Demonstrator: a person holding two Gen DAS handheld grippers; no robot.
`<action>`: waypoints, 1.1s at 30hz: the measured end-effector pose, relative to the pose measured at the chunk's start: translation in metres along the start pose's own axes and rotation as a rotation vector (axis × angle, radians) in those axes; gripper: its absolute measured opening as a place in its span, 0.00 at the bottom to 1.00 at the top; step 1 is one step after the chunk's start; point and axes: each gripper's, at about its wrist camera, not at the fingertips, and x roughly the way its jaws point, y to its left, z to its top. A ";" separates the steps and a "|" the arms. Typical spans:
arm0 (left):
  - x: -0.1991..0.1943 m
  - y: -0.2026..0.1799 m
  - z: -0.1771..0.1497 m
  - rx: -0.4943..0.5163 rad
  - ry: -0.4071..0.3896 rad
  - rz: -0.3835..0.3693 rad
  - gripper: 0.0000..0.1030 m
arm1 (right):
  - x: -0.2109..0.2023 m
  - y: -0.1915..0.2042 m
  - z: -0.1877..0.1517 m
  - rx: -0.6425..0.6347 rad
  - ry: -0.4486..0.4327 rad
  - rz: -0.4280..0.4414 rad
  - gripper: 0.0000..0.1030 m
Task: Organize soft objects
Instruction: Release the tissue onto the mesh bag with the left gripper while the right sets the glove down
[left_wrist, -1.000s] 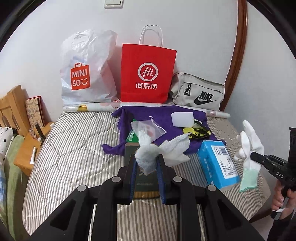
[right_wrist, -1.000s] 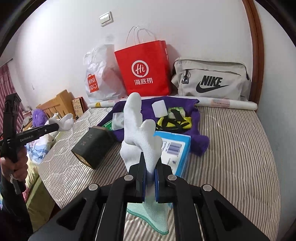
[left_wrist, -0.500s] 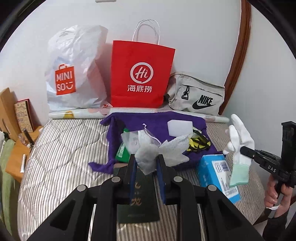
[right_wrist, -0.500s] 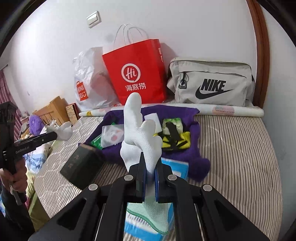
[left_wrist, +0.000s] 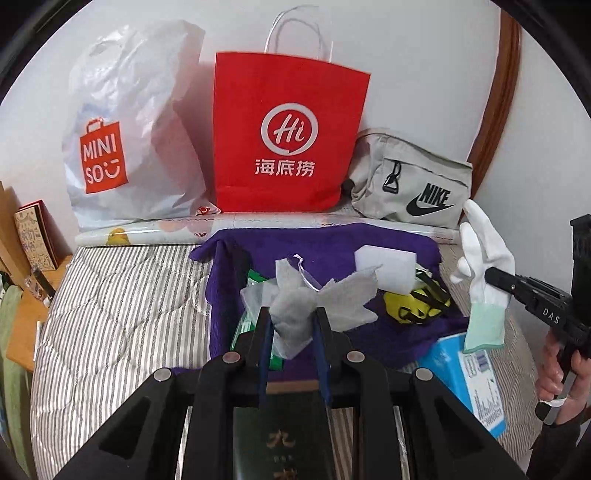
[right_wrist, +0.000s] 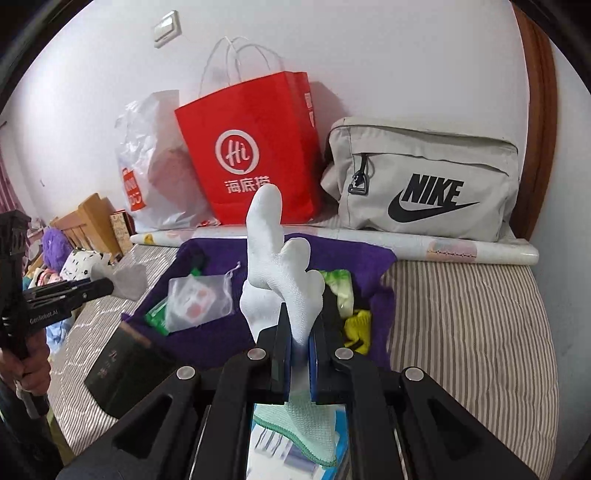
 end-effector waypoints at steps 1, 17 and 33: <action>0.004 0.001 0.002 0.001 0.004 0.001 0.20 | 0.005 -0.002 0.003 0.007 0.002 -0.001 0.07; 0.085 0.010 0.032 -0.011 0.118 0.002 0.21 | 0.094 -0.020 0.030 0.010 0.150 -0.021 0.08; 0.137 -0.009 0.024 0.070 0.287 -0.040 0.21 | 0.121 -0.014 0.018 -0.025 0.257 0.034 0.21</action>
